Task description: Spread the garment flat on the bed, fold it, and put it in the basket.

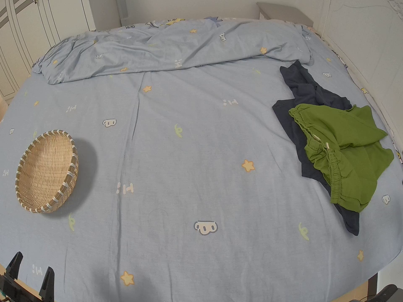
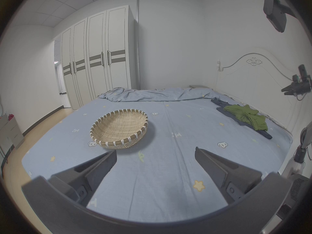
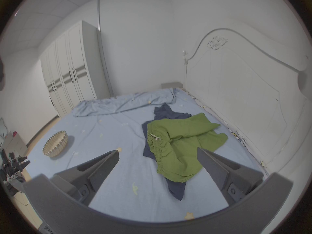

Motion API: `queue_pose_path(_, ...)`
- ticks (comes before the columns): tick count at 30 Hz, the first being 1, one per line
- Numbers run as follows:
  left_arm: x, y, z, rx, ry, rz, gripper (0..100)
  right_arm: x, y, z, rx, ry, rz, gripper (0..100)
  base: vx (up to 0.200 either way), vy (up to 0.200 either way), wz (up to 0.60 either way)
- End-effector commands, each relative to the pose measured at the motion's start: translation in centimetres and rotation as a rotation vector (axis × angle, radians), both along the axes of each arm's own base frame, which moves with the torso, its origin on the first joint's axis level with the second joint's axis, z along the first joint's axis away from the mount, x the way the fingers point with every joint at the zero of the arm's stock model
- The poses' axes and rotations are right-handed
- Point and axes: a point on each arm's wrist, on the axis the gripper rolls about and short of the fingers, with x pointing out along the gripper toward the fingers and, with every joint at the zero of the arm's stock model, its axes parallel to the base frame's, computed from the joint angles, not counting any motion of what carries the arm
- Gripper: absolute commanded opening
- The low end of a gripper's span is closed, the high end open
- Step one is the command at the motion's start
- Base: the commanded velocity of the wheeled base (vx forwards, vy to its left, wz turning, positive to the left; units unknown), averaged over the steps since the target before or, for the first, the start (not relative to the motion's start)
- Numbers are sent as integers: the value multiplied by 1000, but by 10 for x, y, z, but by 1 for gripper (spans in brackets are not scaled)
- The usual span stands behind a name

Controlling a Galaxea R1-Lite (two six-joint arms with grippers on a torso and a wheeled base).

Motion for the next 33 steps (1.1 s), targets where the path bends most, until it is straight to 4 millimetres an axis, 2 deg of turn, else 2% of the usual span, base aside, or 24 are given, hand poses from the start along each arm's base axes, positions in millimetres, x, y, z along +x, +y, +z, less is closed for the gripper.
queue_pose_path(1, 0, 0, -5, 0, 3, 1, 100, 164, 29, -7, -142, 344, -54, 100, 0, 0, 0)
queue_pose_path(2, 0, 0, -5, 0, 3, 1, 100, 164, 29, -7, -142, 344, -54, 100, 0, 0, 0)
queue_pose_path(4, 0, 0, -5, 0, 3, 1, 100, 186, 40, -16, -158, 381, -30, 100, 0, 0, 0)
queue_pose_path(8, 0, 0, -5, 0, 3, 1, 100, 208, 53, -29, -192, 434, -23, 100, 0, 0, 0)
queue_pose_path(9, 0, 0, -5, 0, 3, 1, 100, 219, 58, -36, -208, 458, -33, 100, 0, 0, 0)
queue_pose_path(16, 0, 0, -5, 0, 3, 1, 100, 258, 64, -50, -267, 455, -115, 100, 0, 0, 0)
queue_pose_path(22, 0, 0, -5, 0, 3, 1, 100, 264, 67, -45, -269, 435, -106, 100, 0, 0, 0)
queue_pose_path(26, 0, 0, -5, 0, 3, 1, 100, 278, 70, -53, -270, 438, -124, 100, 0, 0, 0)
queue_pose_path(33, 0, 0, -5, 0, 3, 1, 100, 291, 69, -70, -306, 458, -194, 100, 0, 0, 0)
